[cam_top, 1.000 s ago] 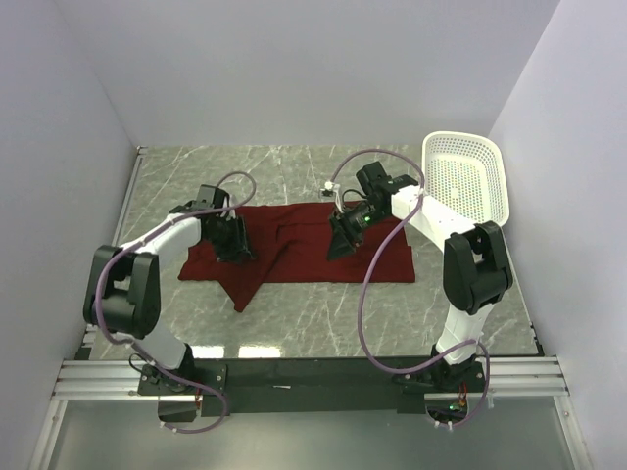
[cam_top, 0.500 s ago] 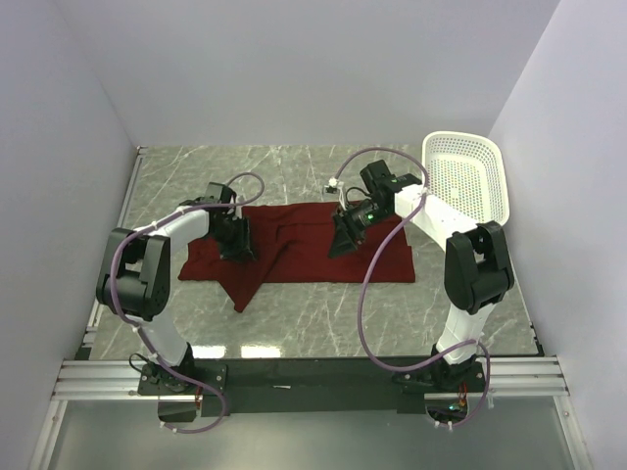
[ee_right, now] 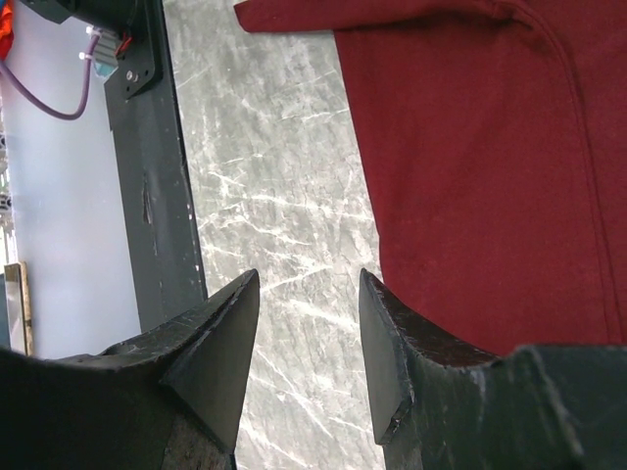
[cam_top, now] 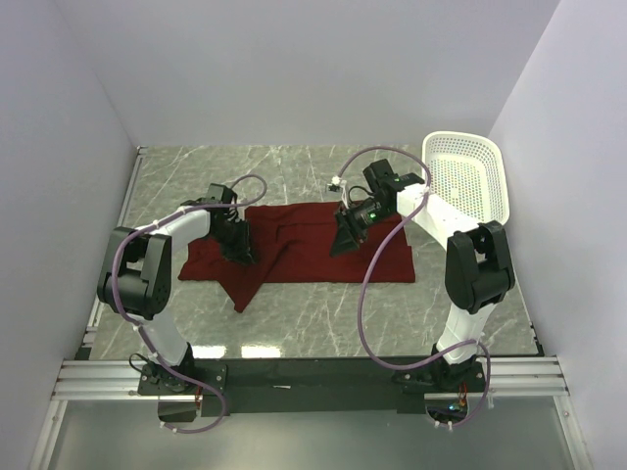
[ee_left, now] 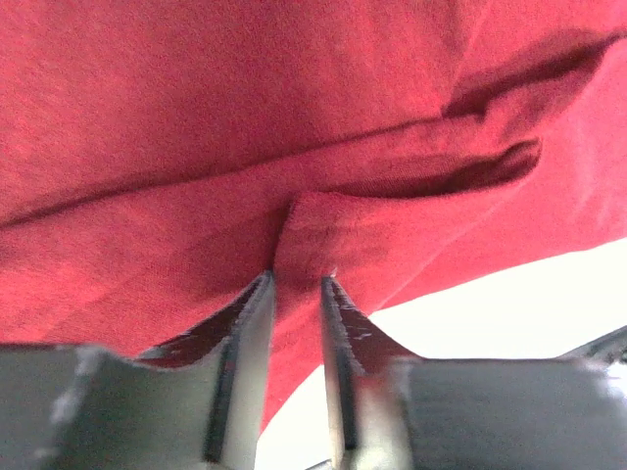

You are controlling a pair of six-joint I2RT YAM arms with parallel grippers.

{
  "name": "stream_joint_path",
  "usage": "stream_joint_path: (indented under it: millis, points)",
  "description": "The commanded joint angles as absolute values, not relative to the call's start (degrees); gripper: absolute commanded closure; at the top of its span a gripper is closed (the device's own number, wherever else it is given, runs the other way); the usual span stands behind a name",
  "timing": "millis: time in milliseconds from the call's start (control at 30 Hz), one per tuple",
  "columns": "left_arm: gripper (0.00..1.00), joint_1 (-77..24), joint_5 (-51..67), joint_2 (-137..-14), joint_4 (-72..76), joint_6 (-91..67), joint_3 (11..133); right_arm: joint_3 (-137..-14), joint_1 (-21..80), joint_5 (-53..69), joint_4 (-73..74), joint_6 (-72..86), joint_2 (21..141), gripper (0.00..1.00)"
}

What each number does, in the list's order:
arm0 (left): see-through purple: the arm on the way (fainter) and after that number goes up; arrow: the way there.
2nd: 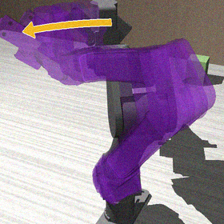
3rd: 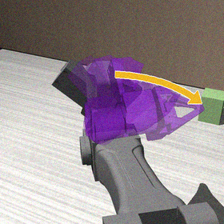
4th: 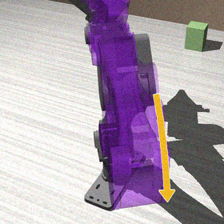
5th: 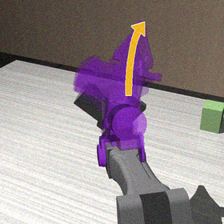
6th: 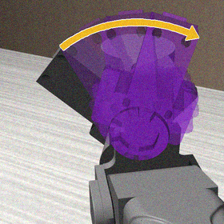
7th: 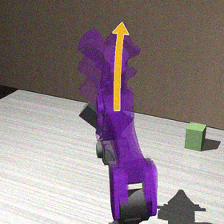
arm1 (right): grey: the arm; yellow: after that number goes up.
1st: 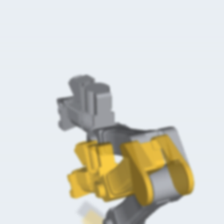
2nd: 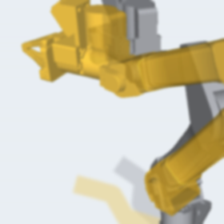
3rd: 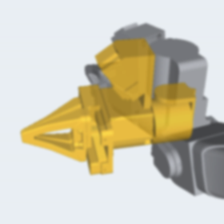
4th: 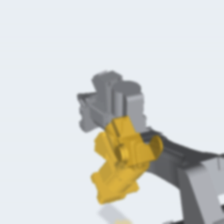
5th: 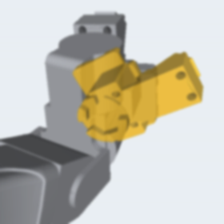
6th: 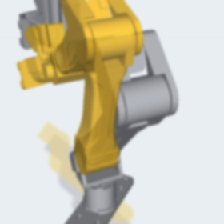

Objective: Fold and stack the t-shirts
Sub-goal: Fold the tshirt

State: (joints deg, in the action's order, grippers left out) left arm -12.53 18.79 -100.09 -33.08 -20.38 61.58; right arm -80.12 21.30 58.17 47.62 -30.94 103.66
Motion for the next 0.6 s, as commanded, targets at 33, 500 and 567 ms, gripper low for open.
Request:
stream_joint_path:
  millis: [33, 500, 567]
  points:
    - [0.74, -12.83, 21.8, -98.97, -34.28, -18.98, 63.37, -80.6, 20.57, 59.85, 47.2, -31.29, 101.87, 0.48]
    - [0.99, -13.1, 17.67, -99.93, -39.72, -16.7, 75.74, -80.86, 19.6, 60.64, 47.99, -31.73, 101.87, 0.48]
    - [0.99, -13.62, 16.53, -101.68, -41.04, -15.56, 78.39, -80.95, 19.6, 60.64, 47.99, -31.82, 101.95, 0.48]
